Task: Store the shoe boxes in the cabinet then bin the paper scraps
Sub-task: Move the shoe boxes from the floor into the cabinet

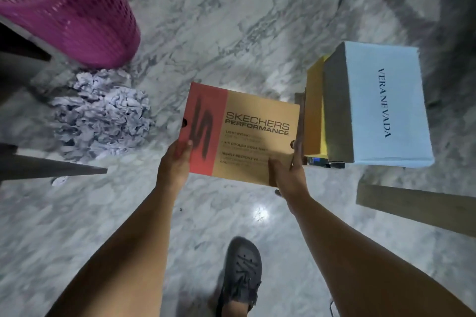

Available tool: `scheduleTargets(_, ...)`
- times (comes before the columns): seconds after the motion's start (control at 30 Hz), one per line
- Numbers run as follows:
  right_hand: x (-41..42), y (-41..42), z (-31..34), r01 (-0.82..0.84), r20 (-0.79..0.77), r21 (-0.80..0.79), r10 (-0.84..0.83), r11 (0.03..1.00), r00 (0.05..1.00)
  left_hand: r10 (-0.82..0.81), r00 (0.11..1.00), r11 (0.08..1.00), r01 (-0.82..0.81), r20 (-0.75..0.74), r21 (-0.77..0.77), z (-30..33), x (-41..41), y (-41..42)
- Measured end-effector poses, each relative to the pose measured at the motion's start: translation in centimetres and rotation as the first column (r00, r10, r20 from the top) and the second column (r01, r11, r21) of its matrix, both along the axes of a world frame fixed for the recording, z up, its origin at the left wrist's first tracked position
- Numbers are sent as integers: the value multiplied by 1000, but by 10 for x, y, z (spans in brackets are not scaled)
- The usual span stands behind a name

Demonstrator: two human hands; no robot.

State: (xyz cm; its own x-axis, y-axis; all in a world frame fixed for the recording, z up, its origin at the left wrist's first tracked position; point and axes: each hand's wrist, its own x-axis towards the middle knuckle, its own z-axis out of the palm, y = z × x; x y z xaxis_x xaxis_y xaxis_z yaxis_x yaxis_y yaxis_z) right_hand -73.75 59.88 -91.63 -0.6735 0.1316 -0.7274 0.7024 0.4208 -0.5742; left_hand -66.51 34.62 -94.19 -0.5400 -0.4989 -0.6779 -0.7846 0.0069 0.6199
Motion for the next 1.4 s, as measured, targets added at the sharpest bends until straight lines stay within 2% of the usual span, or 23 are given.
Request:
scheduleTargets(0.13,27,0,12,6,-31,0,-6,1000,1000,117,993,993,-117,-4,-30,19,47,13)
scheduleTargets(0.27,76,-15,69,-110,-118,29,112,994,987,270,963,963,-270,-23,0,75,127,24)
scheduleTargets(0.4,157,-49,135,-247,-143,41,251,968,958,529,849,846,-528,12,66,141,241,19)
scheduleTargets(0.47,206,-78,168,-327,-143,13,326,945,935,617,787,787,-616,-12,33,179,307,13)
scheduleTargets(0.5,231,-95,184,-367,-139,2,364,930,921,665,746,747,-664,-32,38,198,341,1)
scheduleTargets(0.57,279,-130,216,-451,-153,-29,442,892,884,782,613,623,-765,-116,163,218,417,-36)
scheduleTargets(0.6,302,-150,231,-498,-170,-51,484,866,859,795,589,606,-786,-147,127,216,456,-55)
scheduleTargets(0.63,323,-174,248,-542,-184,-69,523,838,832,825,528,552,-829,-203,87,226,486,-72)
scheduleTargets(0.7,359,-224,283,-628,-238,-113,593,770,769,896,283,322,-945,-341,62,262,519,-111)
scheduleTargets(0.77,386,-277,317,-682,-345,-186,603,707,719,892,108,103,-994,-439,-36,319,545,-134)
scheduleTargets(0.83,401,-337,346,-738,-449,-252,601,626,662,798,129,48,-987,-588,-151,383,559,-158)
scheduleTargets(0.9,412,-405,376,-804,-526,-288,615,521,587,733,149,29,-982,-663,-188,425,566,-195)
scheduleTargets(0.97,419,-472,402,-862,-593,-278,630,423,501,677,61,-78,-985,-733,-154,445,577,-239)
scheduleTargets(1.03,429,-530,420,-910,-627,-246,662,333,412,644,34,-155,-972,-764,-174,457,583,-277)
scheduleTargets(1.17,453,-615,437,-951,-685,-239,659,198,309,711,-3,-242,-940,-703,-241,458,587,-331)
scheduleTargets(1.27,461,-656,437,-965,-676,-233,694,119,249,750,-25,-272,-923,-661,-273,454,584,-362)
scheduleTargets(1.4,466,-688,437,-969,-646,-226,729,99,226,743,-91,-303,-929,-663,-212,449,595,-401)
